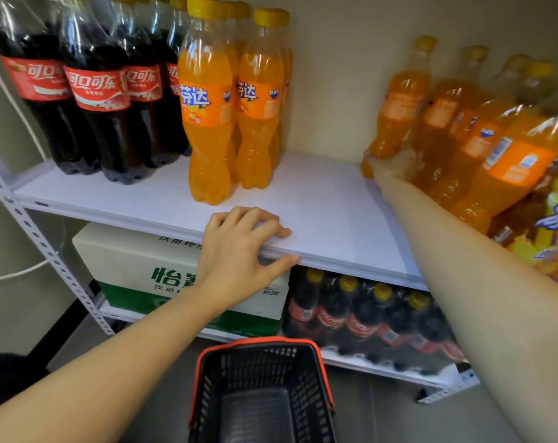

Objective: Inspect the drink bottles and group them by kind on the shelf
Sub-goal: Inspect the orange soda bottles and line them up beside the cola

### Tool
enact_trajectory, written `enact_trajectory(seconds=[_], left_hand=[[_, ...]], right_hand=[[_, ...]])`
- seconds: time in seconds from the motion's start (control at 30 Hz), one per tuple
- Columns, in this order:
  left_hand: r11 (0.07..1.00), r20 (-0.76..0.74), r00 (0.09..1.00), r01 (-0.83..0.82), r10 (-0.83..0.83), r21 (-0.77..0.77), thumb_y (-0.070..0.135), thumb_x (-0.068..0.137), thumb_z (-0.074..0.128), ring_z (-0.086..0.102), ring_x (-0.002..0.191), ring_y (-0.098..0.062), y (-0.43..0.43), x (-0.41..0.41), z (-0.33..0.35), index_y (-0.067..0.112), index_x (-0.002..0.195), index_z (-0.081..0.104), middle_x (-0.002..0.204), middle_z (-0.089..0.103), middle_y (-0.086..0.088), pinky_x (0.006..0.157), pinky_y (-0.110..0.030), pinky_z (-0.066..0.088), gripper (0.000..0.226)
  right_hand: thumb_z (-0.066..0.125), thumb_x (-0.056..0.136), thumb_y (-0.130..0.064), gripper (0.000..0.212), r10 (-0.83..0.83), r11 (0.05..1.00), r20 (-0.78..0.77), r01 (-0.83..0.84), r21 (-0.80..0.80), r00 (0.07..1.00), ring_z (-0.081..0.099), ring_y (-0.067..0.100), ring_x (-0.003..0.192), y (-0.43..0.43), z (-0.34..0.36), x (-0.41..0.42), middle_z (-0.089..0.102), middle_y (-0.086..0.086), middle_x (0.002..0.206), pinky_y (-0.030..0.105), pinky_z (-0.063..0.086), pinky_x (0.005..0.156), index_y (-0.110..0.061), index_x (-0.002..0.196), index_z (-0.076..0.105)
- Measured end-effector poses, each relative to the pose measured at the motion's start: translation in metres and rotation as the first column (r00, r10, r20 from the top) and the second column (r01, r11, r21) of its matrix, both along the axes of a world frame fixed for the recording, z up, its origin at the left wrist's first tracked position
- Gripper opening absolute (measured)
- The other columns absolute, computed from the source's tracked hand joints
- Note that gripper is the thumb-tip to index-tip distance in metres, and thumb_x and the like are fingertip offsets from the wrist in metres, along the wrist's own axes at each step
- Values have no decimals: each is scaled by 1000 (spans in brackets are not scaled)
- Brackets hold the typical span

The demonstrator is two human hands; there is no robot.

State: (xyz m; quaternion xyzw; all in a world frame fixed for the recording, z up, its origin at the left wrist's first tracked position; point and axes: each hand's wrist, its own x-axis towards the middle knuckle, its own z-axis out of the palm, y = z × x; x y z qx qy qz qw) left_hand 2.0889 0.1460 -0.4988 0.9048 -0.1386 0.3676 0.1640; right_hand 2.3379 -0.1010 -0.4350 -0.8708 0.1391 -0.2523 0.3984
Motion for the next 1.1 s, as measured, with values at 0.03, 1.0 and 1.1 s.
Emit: enact_trajectory(seconds=[0.03,1.0,1.1], left_hand=[[1000,2,1000,2,-2,13,69,85,65,59,107,-18,0,0,0,34,104,71,113,67,11,82,-37,37,40],[389,-196,636,178,-747,-904,35,89,62,68,114,-21,-47,-59,75,19,136,58,124,71,-4,91,-32,56,50],[298,-151,605,149,-781,-943,34,90,62,70,104,-18,-49,-66,79,18,135,57,112,72,0,81,-31,58,48]], right_hand=[[84,76,-45,67,8,1000,7,-8,16,1000,46,34,136,0,0,0,54,14,140,40,38,110,-16,132,61],[82,85,-22,29,697,594,55,-619,514,715,72,18,101,7,-6,-327,76,3,110,38,60,88,-22,112,69],[81,85,-14,30,715,595,42,-639,488,698,72,19,97,13,-19,-339,75,11,113,34,61,85,-22,111,68]])
